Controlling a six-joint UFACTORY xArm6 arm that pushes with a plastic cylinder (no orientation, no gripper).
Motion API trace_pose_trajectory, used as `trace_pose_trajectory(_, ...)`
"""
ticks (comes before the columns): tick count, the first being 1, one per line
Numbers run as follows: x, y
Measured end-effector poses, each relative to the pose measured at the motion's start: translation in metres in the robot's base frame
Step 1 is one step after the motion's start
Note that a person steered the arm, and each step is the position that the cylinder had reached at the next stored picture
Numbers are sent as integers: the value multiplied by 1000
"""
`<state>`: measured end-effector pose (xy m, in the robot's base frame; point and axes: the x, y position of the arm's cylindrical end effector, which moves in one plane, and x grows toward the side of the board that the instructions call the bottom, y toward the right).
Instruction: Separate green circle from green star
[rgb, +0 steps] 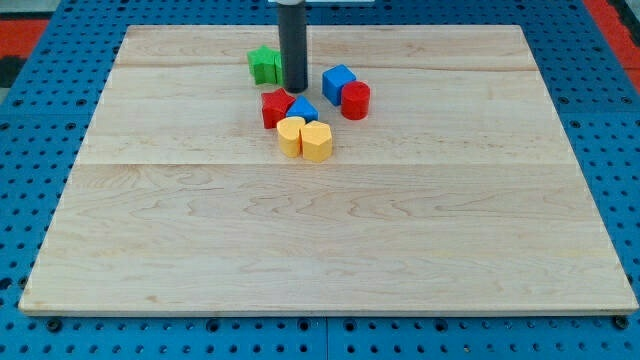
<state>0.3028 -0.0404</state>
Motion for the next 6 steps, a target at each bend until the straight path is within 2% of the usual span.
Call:
trace_pose_trajectory(2,-46,7)
trace_pose_trajectory(3,-54,48)
trace_pose_trajectory(4,-77,24)
trace_pose_trajectory(5,-79,-5)
trace_pose_trajectory(6,-80,-58)
